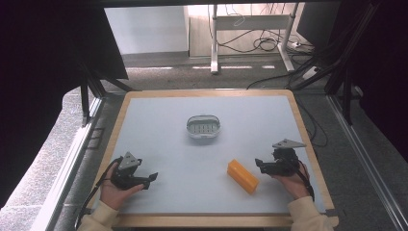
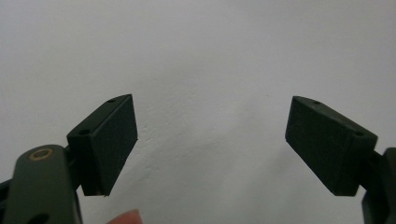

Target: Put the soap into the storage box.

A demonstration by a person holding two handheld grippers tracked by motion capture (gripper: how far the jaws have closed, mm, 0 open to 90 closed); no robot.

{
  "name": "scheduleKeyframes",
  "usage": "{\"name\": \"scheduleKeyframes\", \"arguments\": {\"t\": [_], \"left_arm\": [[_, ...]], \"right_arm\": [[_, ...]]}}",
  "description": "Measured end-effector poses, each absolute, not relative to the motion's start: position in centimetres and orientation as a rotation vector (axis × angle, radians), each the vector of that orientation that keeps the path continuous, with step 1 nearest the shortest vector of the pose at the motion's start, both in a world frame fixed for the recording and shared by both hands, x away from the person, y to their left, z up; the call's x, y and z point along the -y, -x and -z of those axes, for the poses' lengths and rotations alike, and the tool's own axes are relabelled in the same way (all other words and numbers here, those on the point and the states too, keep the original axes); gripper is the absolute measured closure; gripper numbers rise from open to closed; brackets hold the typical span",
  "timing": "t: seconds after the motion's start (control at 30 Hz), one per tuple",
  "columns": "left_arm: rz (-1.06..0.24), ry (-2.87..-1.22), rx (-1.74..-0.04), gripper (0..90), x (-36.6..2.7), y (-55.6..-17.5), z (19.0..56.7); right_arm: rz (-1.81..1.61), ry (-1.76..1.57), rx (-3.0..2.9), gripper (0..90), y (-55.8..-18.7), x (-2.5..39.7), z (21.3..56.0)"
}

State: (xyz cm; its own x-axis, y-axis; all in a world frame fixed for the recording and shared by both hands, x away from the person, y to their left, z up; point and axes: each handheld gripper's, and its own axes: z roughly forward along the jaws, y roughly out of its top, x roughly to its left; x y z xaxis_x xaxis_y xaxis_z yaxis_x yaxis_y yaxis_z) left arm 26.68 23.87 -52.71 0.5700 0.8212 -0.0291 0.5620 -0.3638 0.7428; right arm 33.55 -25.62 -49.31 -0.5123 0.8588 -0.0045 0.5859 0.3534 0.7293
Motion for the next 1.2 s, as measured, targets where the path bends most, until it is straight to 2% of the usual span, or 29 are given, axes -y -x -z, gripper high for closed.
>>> {"name": "scheduleKeyframes", "arguments": {"t": [0.27, 0.83, 0.97, 1.2], "left_arm": [[-0.452, -2.089, -1.107, 16.8, -23.7, -26.9, 53.0], [-0.455, -2.074, -1.119, 17.2, -23.9, -26.8, 52.8], [-0.448, -2.069, -1.109, 17.2, -23.9, -26.7, 52.7], [-0.449, -2.067, -1.106, 17.2, -23.9, -26.6, 52.6]], "right_arm": [[-0.986, -1.269, -2.293, 13.4, -33.8, 26.2, 49.6], [-1.031, -1.196, -2.259, 19.3, -32.5, 25.6, 47.2], [-1.027, -1.17, -2.267, 23.8, -32.2, 25.2, 45.2], [-1.04, -1.153, -2.31, 23.5, -32.2, 24.2, 43.1]]}}
